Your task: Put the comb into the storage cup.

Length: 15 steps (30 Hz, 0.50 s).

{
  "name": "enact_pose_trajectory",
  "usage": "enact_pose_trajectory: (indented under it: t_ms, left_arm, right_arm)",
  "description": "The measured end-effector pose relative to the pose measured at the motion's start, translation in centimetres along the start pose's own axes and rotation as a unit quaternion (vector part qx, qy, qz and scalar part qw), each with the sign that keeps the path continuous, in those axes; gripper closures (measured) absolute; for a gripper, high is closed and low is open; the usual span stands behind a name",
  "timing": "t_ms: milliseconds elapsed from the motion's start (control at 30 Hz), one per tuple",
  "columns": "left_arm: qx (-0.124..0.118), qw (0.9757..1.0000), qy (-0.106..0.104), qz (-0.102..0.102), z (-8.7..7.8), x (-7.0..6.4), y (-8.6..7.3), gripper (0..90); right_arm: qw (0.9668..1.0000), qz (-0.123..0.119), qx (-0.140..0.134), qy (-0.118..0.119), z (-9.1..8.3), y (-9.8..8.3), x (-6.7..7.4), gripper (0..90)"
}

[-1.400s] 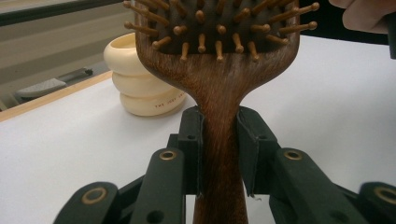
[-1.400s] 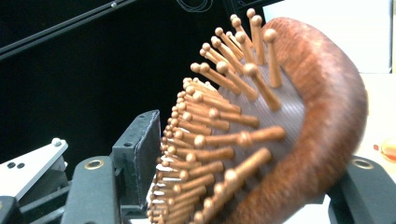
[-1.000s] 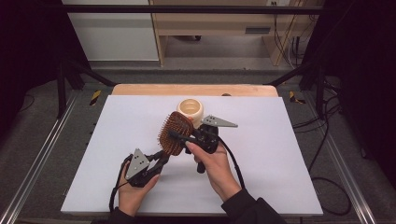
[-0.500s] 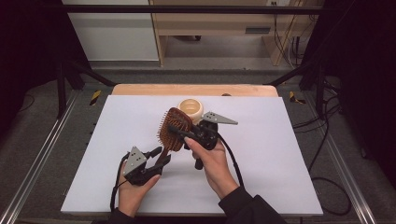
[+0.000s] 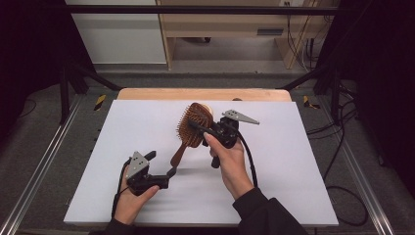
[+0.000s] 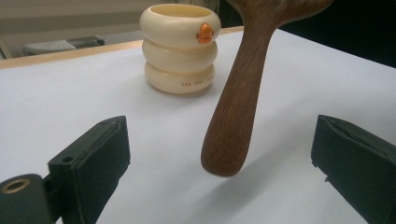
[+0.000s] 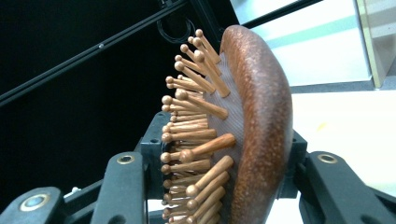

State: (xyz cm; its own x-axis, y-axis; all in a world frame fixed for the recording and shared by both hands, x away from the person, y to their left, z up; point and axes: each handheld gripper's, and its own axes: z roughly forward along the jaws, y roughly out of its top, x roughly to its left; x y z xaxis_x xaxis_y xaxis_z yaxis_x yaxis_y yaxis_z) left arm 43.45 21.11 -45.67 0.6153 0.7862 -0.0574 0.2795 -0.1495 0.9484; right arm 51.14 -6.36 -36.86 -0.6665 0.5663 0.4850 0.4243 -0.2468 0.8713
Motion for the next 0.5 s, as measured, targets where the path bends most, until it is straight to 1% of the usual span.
enact_pose_trajectory:
  t_ms: [33,100,133,200,267,333,433,500]
  left_arm:
    - [-0.005,1.0,0.001,-0.001,-0.2,0.3,-0.1,4.5]
    - [-0.014,0.9999,0.002,-0.01,-0.5,1.1,-0.2,4.5]
    - [-0.017,0.9998,0.008,-0.012,-0.6,1.4,-0.2,4.5]
    - [-0.033,0.9991,0.023,-0.011,-1.2,2.1,-0.2,4.6]
    - [-0.044,0.9985,0.032,-0.01,-1.7,2.7,0.0,4.6]
    - [-0.046,0.998,0.042,-0.008,-2.2,3.2,-0.1,4.5]
    - [-0.04,0.9976,0.056,-0.004,-2.7,3.8,-0.4,4.5]
    - [-0.038,0.9972,0.064,0.007,-3.1,4.0,-0.7,4.5]
  right_arm:
    - [1.0,0.003,-0.003,0.002,0.0,0.0,-0.1,51.2]
    - [1.0,0.007,-0.005,0.002,0.1,0.1,-0.2,51.2]
    - [1.0,0.007,-0.004,0.0,0.1,0.2,-0.3,51.2]
    - [1.0,0.004,0.001,-0.005,0.2,0.1,-0.4,51.2]
    - [1.0,0.006,0.002,-0.007,0.2,0.2,-0.7,51.2]
    - [0.9999,0.011,-0.001,-0.007,0.2,0.3,-1.0,51.2]
    - [0.9998,0.015,-0.004,-0.01,0.2,0.6,-1.4,51.1]
    - [0.9998,0.014,-0.004,-0.012,0.1,0.7,-1.5,51.1]
